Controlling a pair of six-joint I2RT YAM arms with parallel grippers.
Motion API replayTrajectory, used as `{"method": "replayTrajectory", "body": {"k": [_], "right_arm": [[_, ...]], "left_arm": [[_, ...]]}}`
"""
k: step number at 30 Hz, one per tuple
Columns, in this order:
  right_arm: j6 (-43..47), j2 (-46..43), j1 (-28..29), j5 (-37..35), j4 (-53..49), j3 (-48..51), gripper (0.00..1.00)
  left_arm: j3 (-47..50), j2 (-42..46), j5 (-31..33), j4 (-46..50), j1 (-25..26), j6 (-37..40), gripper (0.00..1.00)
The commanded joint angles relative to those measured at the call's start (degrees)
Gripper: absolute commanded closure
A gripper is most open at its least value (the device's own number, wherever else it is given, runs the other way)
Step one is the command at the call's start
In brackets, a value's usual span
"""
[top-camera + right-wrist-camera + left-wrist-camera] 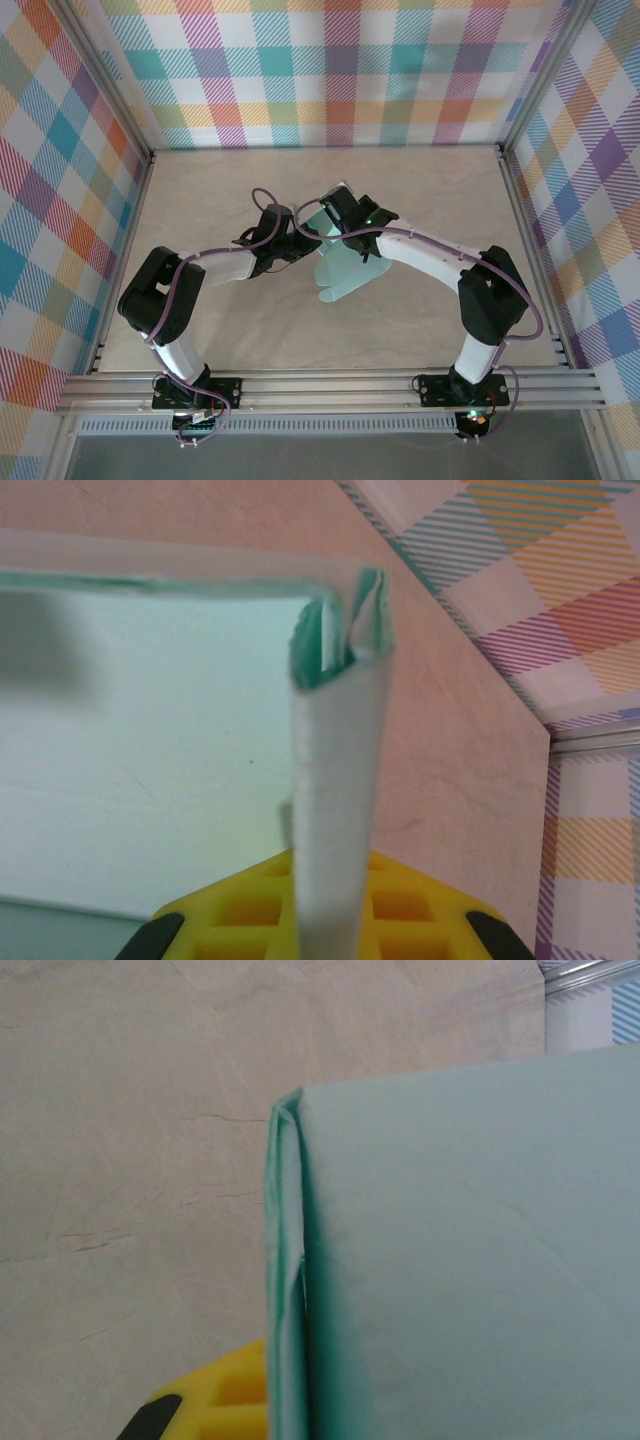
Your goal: Fold the paper box
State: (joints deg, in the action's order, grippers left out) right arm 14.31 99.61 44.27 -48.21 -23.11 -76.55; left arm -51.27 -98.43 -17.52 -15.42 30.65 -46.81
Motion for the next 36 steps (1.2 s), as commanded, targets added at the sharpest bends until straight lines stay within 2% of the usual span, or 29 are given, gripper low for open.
{"method": "replayTrajectory", "body": {"k": [1,4,8,11,15,22,24,29,36], "right_arm": [[8.59,2.36,0.87,-4.66,0.14,2.46,1.00],[11.70,3.80,1.44,-7.32,2.23,3.40,1.00],[10.27,3.81,1.52,-7.21,2.23,3.48,1.00],[6.83,2.09,1.43,-4.88,0.12,2.40,0.92],[3.07,-2.11,1.43,1.31,0.18,2.02,0.61],[-2.29,-8.00,1.39,11.15,-2.64,0.71,0.30],[-3.63,-9.77,1.26,14.76,-3.36,0.70,0.24],[-9.65,-14.90,-0.67,24.24,-4.22,0.70,0.21],[-20.54,-20.42,-8.61,39.90,-2.86,2.97,0.21]], "left_arm": [[-2.26,1.68,-2.33,-2.94,0.26,-1.53,1.00],[-2.69,1.66,-2.94,-3.12,0.33,-4.08,1.00],[-3.06,1.84,-2.72,-1.84,0.32,-4.27,1.00],[-2.96,2.11,-1.88,-0.94,0.30,-3.74,1.00],[-2.77,1.93,-0.24,0.23,0.37,-2.70,1.00],[-2.86,1.18,1.82,1.92,0.36,-1.69,1.00],[-3.05,0.89,2.05,2.24,0.36,-1.55,1.00],[-3.55,0.10,1.87,2.28,0.28,-1.49,1.00],[-3.75,-0.53,1.37,2.30,0.37,-1.13,1.00]]}}
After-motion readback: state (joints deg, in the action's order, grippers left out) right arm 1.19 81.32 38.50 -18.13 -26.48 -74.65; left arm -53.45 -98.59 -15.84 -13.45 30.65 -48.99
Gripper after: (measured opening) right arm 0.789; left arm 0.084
